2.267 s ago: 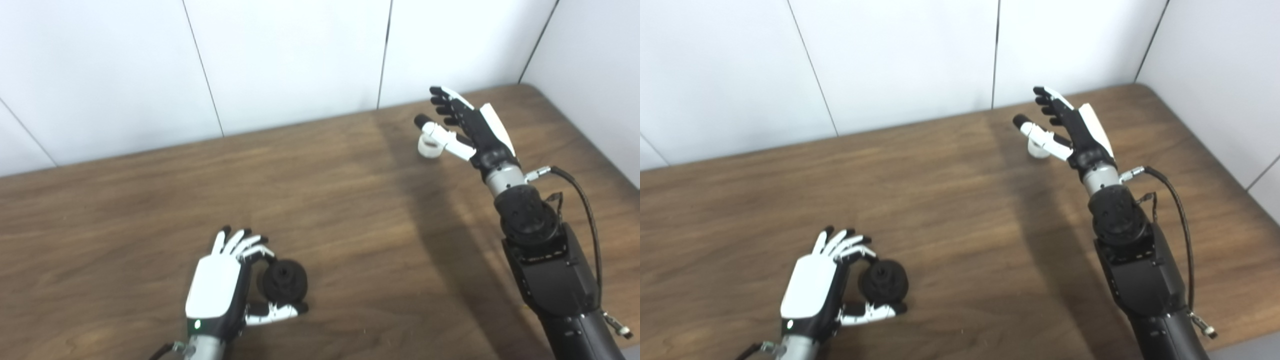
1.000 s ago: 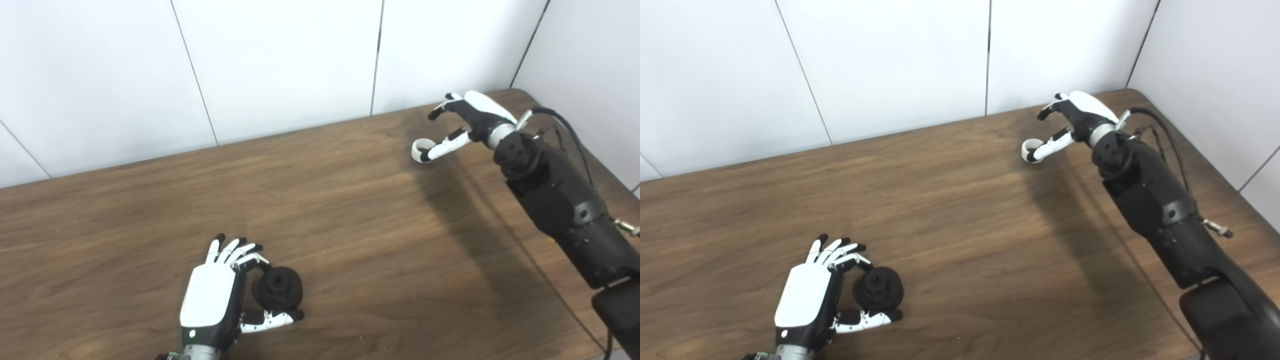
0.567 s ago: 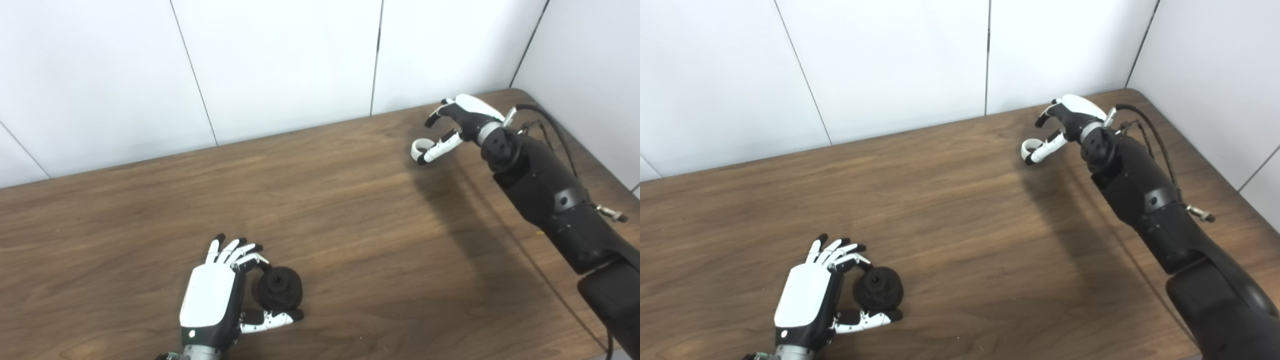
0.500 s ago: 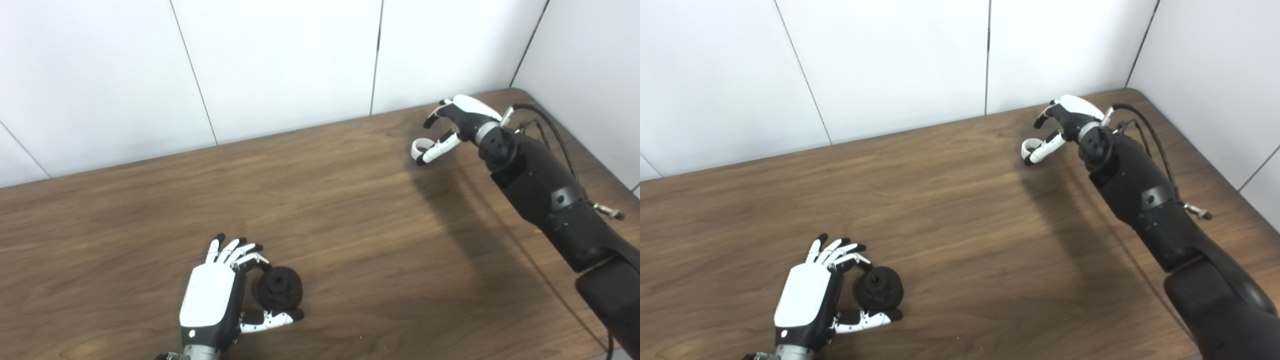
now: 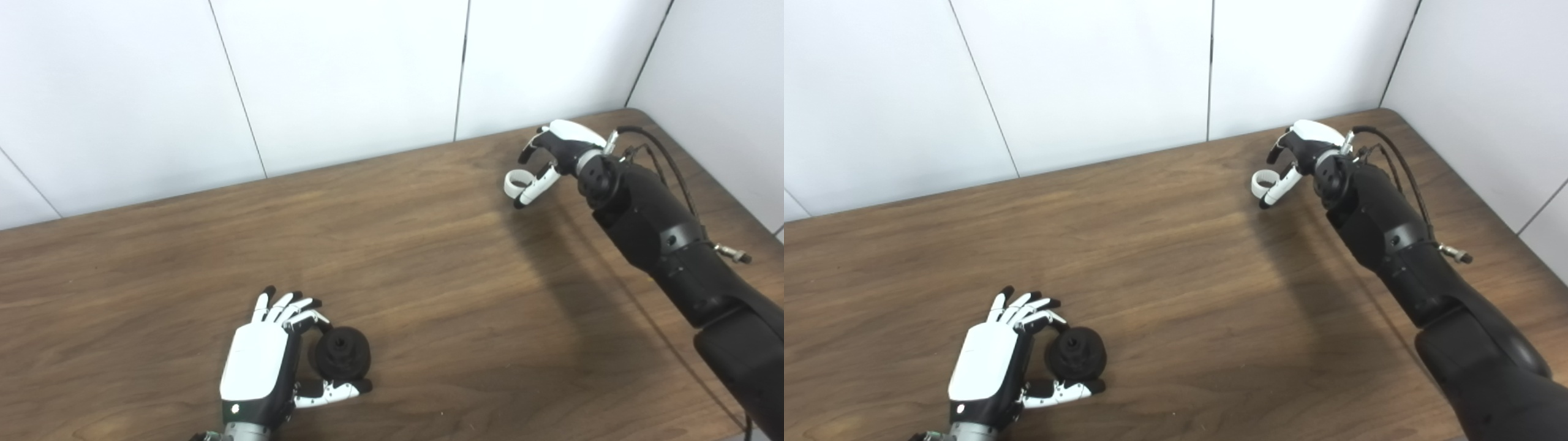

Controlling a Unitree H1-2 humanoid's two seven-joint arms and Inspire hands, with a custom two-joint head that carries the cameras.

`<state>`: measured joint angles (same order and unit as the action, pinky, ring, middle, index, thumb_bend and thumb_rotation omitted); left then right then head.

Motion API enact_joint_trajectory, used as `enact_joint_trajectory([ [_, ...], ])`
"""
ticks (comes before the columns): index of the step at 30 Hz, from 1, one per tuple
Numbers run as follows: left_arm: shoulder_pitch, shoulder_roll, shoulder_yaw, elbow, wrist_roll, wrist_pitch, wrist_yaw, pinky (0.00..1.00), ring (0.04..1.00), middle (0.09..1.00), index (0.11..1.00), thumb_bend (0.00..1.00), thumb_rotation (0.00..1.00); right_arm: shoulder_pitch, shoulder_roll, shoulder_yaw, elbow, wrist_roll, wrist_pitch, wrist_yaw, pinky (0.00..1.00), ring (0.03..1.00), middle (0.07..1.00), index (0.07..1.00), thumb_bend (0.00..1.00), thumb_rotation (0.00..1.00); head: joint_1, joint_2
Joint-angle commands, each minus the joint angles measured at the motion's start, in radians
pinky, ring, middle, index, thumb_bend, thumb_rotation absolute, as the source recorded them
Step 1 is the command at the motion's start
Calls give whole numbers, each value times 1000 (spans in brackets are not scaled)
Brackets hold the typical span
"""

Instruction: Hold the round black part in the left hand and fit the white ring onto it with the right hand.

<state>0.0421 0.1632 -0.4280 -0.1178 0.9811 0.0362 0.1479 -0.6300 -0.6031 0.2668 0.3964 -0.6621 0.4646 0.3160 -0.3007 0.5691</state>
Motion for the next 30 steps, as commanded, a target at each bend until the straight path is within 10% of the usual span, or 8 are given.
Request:
enact_joint_trajectory([
  [1, 42, 27, 0, 48, 29, 14, 2, 1000, 878, 783, 484, 524, 55, -60, -18, -13, -13, -16, 4, -3, 1000, 1000, 987, 698, 875, 206, 0, 2],
  [30, 41, 28, 0, 35, 30, 23, -15, 1000, 883, 786, 484, 524, 54, -47, -22, -6, -18, -26, -23, -3, 986, 1000, 934, 605, 803, 188, -1, 10],
])
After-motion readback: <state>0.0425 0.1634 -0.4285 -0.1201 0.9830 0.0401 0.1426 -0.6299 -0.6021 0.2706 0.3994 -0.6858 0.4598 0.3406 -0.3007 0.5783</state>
